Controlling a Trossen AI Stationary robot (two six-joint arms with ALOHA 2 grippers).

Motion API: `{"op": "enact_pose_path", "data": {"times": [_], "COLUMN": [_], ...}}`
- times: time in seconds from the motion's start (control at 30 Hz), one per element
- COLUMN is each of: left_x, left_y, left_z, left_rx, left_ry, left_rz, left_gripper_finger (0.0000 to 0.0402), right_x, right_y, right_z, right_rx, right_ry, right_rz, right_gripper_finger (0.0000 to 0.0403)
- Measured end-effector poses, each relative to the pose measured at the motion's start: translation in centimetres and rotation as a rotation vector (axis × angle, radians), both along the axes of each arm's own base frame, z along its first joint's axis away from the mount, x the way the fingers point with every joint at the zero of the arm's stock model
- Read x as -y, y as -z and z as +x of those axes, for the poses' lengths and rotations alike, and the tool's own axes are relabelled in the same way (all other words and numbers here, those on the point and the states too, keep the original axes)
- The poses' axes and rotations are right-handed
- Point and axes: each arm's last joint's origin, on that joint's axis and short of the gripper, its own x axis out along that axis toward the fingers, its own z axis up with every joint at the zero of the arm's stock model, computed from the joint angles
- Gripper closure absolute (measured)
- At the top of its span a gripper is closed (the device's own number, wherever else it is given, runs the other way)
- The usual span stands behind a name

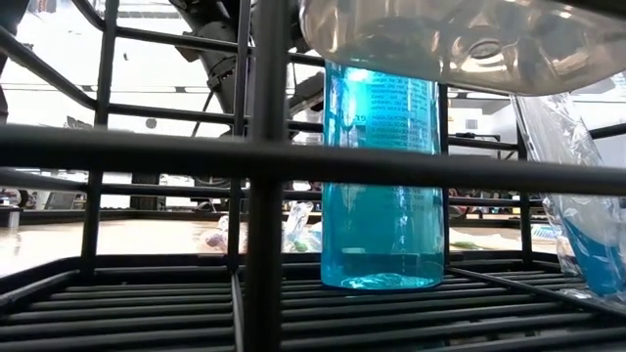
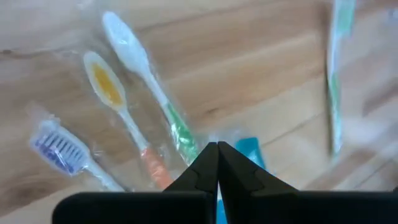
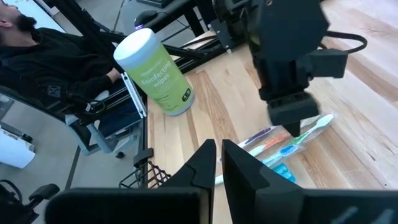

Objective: Pick & Place toothbrushing station
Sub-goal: Put the left green toothbrush into the black wire organizer

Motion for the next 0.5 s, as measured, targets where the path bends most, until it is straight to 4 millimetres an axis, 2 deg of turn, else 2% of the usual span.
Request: {"op": "enact_pose_path", "data": {"times": [0.23, 0.4, 0.5], "left_x": [-0.7, 0.0, 0.3], "left_y": [0.0, -1.1, -2.1], "left_z": [-0.5, -1.5, -1.0], "left_rx": [-0.046, -0.224, -0.209], "left_ry": [-0.024, -0.009, 0.003], "left_rz": [-0.040, -0.006, 0.046], "left_gripper_finger": [0.0401, 0.0401, 0.0401], "right_x": [0.0, 0.0, 0.0], "right_y": [0.0, 0.0, 0.1], "right_z": [0.0, 0.0, 0.0], "right_rx": [-0.001, -0.003, -0.008], "right_ry": [0.000, 0.000, 0.000], "right_rz": [-0.001, -0.002, -0.005], "right_gripper_finger": [0.0381, 0.0381, 0.0381]}}
